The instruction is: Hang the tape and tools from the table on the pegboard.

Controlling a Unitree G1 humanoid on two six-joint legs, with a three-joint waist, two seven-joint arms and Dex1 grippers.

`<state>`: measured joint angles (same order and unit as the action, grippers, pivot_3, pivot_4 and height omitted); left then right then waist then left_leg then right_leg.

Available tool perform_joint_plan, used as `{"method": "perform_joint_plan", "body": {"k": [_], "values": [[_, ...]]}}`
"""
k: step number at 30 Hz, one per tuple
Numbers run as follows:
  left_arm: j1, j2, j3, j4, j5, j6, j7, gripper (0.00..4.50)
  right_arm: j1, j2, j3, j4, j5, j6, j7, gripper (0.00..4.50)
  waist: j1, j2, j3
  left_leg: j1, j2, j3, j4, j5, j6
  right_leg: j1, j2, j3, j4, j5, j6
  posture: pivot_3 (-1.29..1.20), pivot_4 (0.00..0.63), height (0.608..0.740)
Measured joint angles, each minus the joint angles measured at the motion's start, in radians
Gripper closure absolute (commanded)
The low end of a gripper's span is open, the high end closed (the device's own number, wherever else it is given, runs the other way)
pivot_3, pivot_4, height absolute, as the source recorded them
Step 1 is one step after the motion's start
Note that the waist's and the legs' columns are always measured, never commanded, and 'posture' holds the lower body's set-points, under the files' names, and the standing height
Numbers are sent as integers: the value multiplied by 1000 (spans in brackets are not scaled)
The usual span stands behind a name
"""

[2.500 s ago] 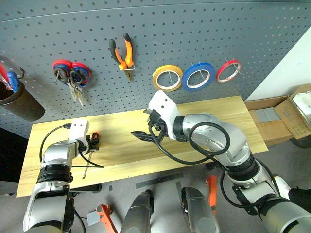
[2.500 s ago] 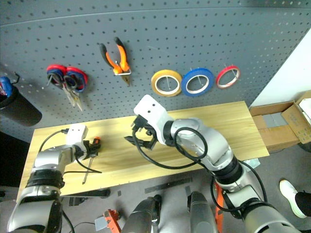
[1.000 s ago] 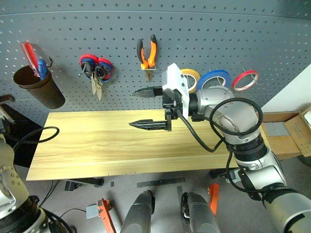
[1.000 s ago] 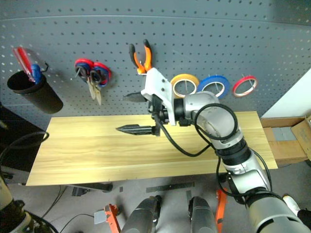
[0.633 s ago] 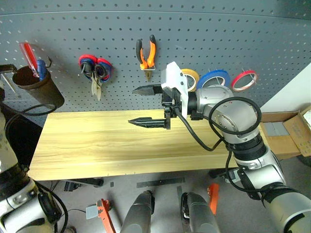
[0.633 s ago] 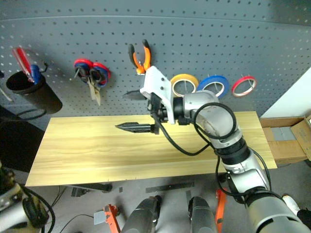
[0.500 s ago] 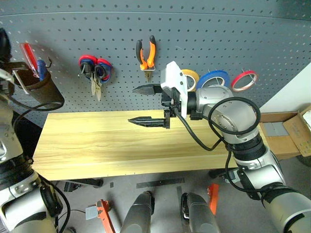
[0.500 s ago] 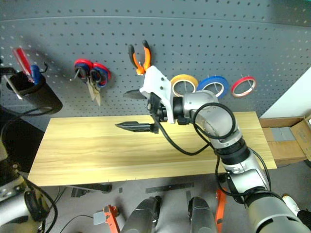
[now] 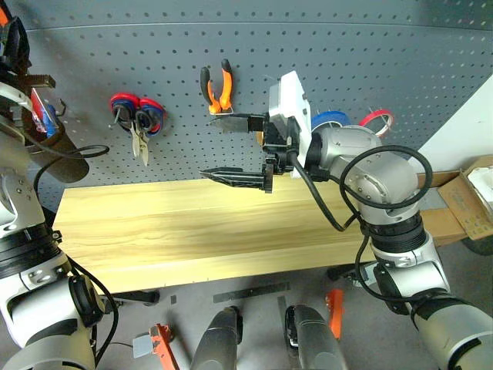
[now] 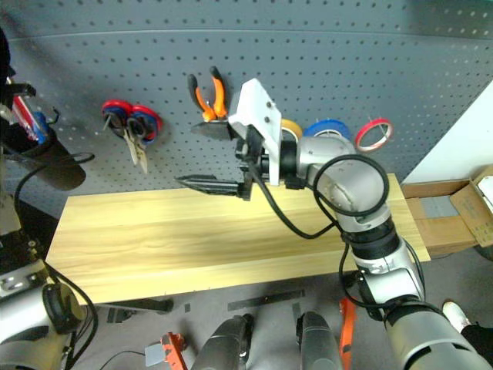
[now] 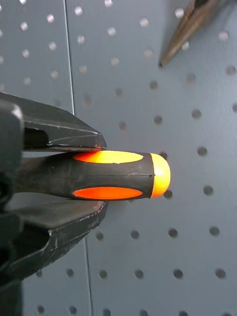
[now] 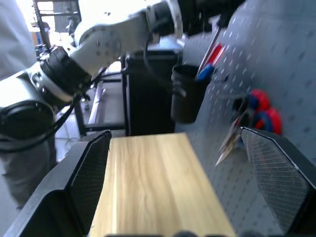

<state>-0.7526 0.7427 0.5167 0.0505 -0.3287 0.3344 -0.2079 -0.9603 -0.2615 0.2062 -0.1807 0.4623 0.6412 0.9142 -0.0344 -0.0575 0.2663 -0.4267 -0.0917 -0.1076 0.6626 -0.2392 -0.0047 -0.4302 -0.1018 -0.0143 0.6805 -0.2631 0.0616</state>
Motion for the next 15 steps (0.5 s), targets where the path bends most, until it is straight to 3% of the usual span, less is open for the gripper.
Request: {"method": "perform_joint_plan", "body": {"k": [9,15], "values": [[-3,2,5,-1,-1,-13,7,3502,1,0,5,-14,2,4,-4,0,-4,0,-3,0,0,1,1,0,0,-1,0,1,1,0,0,-29,159,740],[61,66,132,-24,-2,7,45,3502,17,-13,5,-21,3,12,-8,0,-23,0,-8,0,0,1,0,0,0,-2,0,1,1,0,0,-5,157,740]]}}
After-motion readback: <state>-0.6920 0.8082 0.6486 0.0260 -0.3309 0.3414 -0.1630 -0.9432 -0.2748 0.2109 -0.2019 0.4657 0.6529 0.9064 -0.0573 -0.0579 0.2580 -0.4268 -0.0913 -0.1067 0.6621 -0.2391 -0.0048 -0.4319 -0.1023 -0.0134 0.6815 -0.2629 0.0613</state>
